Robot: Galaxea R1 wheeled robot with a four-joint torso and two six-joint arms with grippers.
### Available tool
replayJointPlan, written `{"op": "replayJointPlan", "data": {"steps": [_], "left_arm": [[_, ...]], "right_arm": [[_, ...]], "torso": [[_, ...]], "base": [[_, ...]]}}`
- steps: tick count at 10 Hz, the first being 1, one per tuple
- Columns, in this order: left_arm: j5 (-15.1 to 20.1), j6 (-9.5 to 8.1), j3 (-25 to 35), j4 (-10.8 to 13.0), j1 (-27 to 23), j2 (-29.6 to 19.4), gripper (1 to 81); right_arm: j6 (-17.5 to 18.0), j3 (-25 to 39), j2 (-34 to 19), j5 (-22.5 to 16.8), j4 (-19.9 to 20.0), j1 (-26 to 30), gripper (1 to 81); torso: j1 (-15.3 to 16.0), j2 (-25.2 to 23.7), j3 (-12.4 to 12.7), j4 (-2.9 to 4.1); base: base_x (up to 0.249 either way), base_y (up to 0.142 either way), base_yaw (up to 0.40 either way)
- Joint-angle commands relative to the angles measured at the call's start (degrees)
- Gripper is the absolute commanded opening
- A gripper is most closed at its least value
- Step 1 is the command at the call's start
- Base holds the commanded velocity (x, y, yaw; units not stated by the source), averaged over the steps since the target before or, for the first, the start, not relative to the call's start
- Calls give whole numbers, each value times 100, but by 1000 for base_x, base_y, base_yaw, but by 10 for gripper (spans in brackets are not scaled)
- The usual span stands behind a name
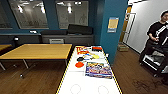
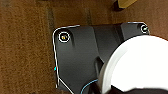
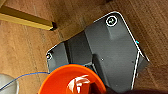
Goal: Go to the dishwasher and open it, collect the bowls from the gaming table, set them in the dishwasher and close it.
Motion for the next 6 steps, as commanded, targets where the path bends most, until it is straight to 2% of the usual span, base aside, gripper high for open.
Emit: {"op": "replayJointPlan", "data": {"steps": [1,6], "left_arm": [[227,43,-53,45,-178,-105,10],[236,69,-159,45,-169,-17,10]], "right_arm": [[-12,51,-202,-322,-112,145,10],[-12,-19,-140,-331,-164,119,10]], "torso": [[2,0,0,0],[-3,-9,5,0]], "base": [[-100,0,0],[-110,0,0]]}}
